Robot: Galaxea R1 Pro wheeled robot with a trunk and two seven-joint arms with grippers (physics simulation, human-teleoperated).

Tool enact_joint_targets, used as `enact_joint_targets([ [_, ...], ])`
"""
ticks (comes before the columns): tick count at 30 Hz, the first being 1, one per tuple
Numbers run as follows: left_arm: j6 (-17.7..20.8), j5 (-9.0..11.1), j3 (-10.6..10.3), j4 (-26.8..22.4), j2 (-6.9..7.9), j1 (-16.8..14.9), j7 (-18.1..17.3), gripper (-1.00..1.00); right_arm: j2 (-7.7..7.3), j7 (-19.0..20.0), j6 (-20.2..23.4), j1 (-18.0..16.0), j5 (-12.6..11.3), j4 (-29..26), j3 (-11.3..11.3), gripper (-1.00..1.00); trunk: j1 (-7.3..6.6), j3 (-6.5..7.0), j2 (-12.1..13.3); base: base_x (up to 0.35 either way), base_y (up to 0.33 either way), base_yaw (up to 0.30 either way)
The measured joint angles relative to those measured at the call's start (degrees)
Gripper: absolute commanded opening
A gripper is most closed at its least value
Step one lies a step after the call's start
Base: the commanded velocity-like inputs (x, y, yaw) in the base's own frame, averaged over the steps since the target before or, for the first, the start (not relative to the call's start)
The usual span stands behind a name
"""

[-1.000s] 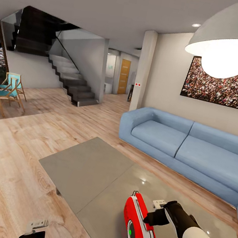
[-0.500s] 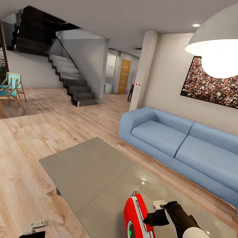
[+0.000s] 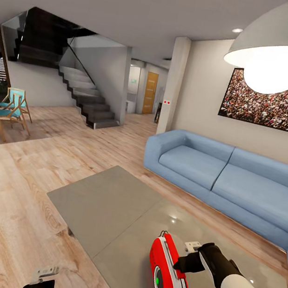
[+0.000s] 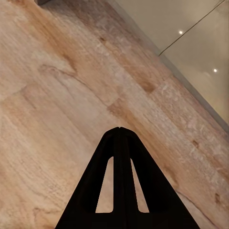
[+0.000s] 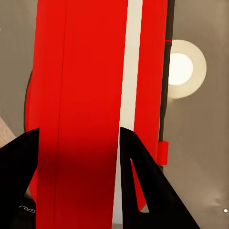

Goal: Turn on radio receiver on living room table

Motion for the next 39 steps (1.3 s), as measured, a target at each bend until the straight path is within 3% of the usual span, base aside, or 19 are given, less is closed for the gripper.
enact_joint_targets([
  [25, 0.0, 0.0, 0.0, 0.0, 0.00, 0.0, 0.0, -1.00, 0.00, 0.0, 0.1, 0.0, -0.2, -0.8, 0.1, -1.00, 0.66, -0.54, -1.2, 0.000, 0.000, 0.000],
  [26, 0.0, 0.0, 0.0, 0.0, 0.00, 0.0, 0.0, -1.00, 0.00, 0.0, 0.1, 0.0, -0.2, -0.8, 0.1, 1.00, 0.66, -0.54, -1.2, 0.000, 0.000, 0.000],
  [39, -0.2, 0.0, 0.0, 0.1, 0.07, 0.0, 0.0, -1.00, 0.02, 0.0, 0.0, 0.1, 0.0, 1.1, 0.0, 1.00, 0.67, -0.56, -1.2, 0.000, 0.000, 0.000],
])
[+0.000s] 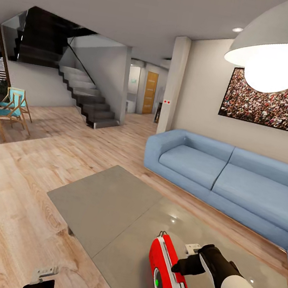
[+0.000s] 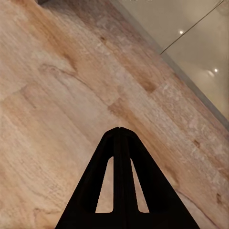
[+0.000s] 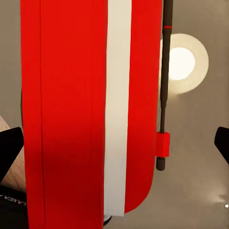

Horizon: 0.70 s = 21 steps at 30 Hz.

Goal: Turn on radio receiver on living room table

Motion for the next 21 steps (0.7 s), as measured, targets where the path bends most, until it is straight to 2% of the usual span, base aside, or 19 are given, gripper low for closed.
enact_joint_targets([
  [3, 0.0, 0.0, 0.0, 0.5, 0.20, 0.0, 0.1, -1.00, 0.00, 0.0, 0.0, 0.0, 0.0, 0.0, 0.0, 1.00, 0.00, 0.00, 0.0, 0.000, 0.000, 0.000],
  [11, -0.8, -0.1, -0.2, 3.4, 2.44, 0.0, 0.0, -1.00, 0.00, 0.0, 0.0, 0.0, -0.1, 0.0, 0.0, 1.00, -1.75, 1.43, 3.2, 0.000, 0.000, 0.000],
  [21, -1.1, -0.1, -0.3, 3.6, 2.66, 0.0, 0.0, -1.00, 0.00, -0.1, -0.1, 0.0, 0.0, 0.0, 0.0, 1.00, -3.95, 3.23, 7.2, 0.000, 0.000, 0.000],
])
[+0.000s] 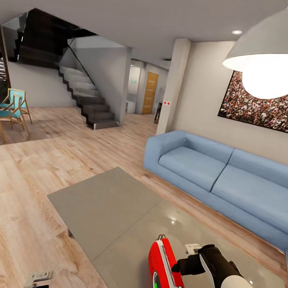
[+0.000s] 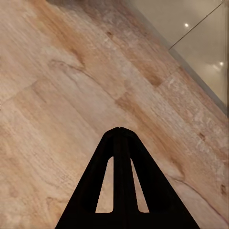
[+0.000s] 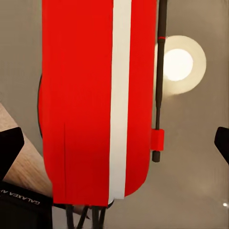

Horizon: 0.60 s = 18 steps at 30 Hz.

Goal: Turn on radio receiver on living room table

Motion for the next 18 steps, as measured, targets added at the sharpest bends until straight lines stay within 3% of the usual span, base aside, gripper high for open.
enact_joint_targets([
  [18, 0.1, 0.0, -0.1, 0.1, 0.08, 0.0, 0.0, -1.00, 0.00, -0.9, -0.4, 0.0, 0.2, 0.0, 0.0, 1.00, -3.95, 3.23, 7.2, 0.000, 0.000, 0.000],
])
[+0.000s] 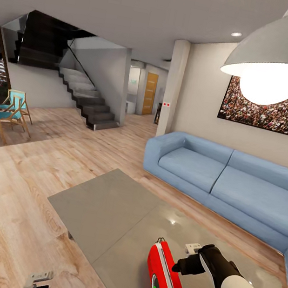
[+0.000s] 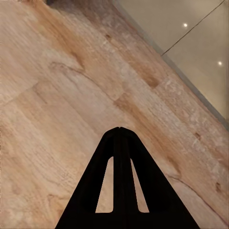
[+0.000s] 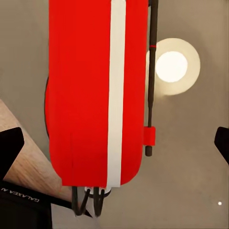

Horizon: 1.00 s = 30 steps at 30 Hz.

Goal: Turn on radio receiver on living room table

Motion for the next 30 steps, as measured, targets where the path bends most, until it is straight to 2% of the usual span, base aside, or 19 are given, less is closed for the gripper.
enact_joint_targets([
  [7, 0.0, 0.0, -0.1, 0.0, -0.02, 0.0, 0.0, -1.00, 0.00, 0.0, 0.0, 0.0, 0.0, 0.0, 0.0, 1.00, -1.53, 1.26, 2.8, -0.117, 0.000, 0.000],
  [30, -0.1, -0.1, -0.2, 0.0, -0.09, 0.0, 0.0, -1.00, 0.00, 0.0, 0.0, 0.0, 0.0, 0.0, 0.0, 1.00, -6.59, 5.39, 12.0, -0.328, 0.000, 0.000],
])
